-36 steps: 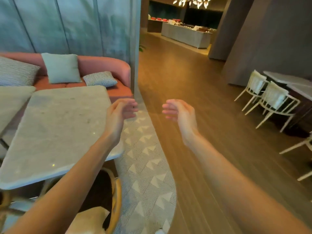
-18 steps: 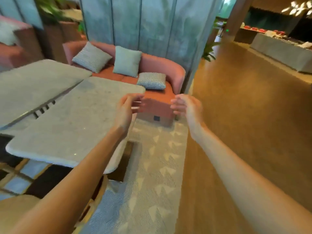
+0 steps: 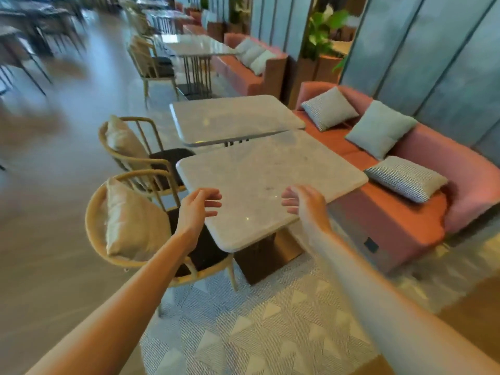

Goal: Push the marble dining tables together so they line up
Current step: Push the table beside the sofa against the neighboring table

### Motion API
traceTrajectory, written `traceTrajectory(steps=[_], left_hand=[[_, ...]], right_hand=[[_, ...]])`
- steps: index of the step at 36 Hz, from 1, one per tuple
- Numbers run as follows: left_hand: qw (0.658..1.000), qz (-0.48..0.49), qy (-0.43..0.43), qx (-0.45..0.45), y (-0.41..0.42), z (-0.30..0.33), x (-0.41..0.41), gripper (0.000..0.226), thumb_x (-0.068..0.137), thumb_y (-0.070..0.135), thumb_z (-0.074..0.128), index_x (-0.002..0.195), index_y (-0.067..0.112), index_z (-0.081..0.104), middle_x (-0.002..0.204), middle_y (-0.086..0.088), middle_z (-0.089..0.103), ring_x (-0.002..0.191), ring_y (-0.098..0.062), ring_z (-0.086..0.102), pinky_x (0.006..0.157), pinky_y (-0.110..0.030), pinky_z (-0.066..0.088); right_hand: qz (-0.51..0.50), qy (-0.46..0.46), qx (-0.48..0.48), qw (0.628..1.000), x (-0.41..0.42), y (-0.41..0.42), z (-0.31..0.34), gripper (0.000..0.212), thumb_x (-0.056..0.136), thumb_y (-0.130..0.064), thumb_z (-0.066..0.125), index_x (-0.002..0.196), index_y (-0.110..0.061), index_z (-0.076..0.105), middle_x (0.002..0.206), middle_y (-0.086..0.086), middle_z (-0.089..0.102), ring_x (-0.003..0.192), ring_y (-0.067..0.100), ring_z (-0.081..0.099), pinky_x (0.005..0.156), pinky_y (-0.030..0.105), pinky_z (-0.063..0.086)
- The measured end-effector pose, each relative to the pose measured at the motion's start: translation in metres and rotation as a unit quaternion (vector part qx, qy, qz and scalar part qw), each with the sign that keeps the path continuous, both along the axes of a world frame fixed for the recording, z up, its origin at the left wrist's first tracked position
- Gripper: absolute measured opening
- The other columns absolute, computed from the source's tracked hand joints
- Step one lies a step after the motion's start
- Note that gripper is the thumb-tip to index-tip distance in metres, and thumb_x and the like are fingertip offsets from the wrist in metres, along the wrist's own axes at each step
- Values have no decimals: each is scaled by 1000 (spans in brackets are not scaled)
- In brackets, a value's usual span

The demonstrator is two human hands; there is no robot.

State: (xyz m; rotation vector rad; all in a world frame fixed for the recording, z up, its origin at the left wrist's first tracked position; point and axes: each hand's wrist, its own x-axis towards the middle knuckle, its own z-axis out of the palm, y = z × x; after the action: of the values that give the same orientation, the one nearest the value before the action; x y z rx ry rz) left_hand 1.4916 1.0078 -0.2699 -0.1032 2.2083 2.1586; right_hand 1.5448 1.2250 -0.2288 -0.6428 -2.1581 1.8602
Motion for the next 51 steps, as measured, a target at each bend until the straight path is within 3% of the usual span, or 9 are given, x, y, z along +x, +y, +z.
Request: traceTrajectory(steps=[6,14,18,20,25,32,36,39,51], left_hand=[[998,62,-15,-13,12,-22,-20,28,103,26,45,105,15,70,106,-7,71,100,-27,68,94,-45,57],[988,119,-79,-54,51,-104,-61,34,101,28,46,121,10,67,117,-5,68,109,-21,63,101,-48,51],[982,107,-93,-128,67,-156,-73,36,101,27,45,127,15,67,132,-1,64,119,-13,54,105,-33,41],[977,96,-91,-165,75,-182,-83,36,101,27,46,130,16,65,139,1,59,126,-13,51,105,-30,37],[948,53,-61,-307,96,-249,-111,45,105,34,41,144,14,52,160,-1,36,147,-18,31,122,-39,22],[888,137,-18,-439,124,-318,-127,51,101,33,44,145,8,44,159,-8,35,148,-26,26,124,-37,6],[823,188,22,-535,134,-330,-129,52,96,39,41,138,10,50,151,-6,46,143,-25,37,122,-40,15],[794,174,42,-582,137,-335,-129,58,94,41,34,140,9,49,149,-10,48,143,-30,38,121,-45,19],[783,173,77,-592,134,-334,-144,57,87,29,33,126,2,64,137,-20,60,134,-43,48,114,-57,31]], right_hand=[[87,-3,16,996,-56,-4,-24,28,104,-22,48,112,-1,64,111,21,70,93,28,66,84,40,51],[169,-38,59,983,-119,10,-111,23,99,-27,54,99,-9,68,91,0,69,85,16,65,84,39,52],[197,-65,119,971,-148,22,-165,24,98,-33,54,98,-13,67,91,-1,67,85,14,62,73,32,47],[234,-80,181,952,-160,26,-195,24,100,-35,52,102,-17,66,95,-4,64,85,9,58,71,27,41],[309,-59,354,881,-187,29,-268,38,102,-38,44,127,-14,60,134,4,57,129,21,47,109,40,38],[334,35,543,770,-212,36,-348,44,103,-39,42,136,-13,54,149,6,48,137,24,43,110,38,28],[311,101,599,731,-218,43,-365,43,99,-40,43,129,-13,56,139,7,54,126,27,51,105,41,32],[284,157,600,731,-217,44,-371,39,94,-38,48,121,-12,61,128,7,60,118,27,55,98,41,36],[253,163,620,725,-228,37,-372,36,88,-37,47,112,-15,63,120,8,61,109,30,54,92,44,37]])
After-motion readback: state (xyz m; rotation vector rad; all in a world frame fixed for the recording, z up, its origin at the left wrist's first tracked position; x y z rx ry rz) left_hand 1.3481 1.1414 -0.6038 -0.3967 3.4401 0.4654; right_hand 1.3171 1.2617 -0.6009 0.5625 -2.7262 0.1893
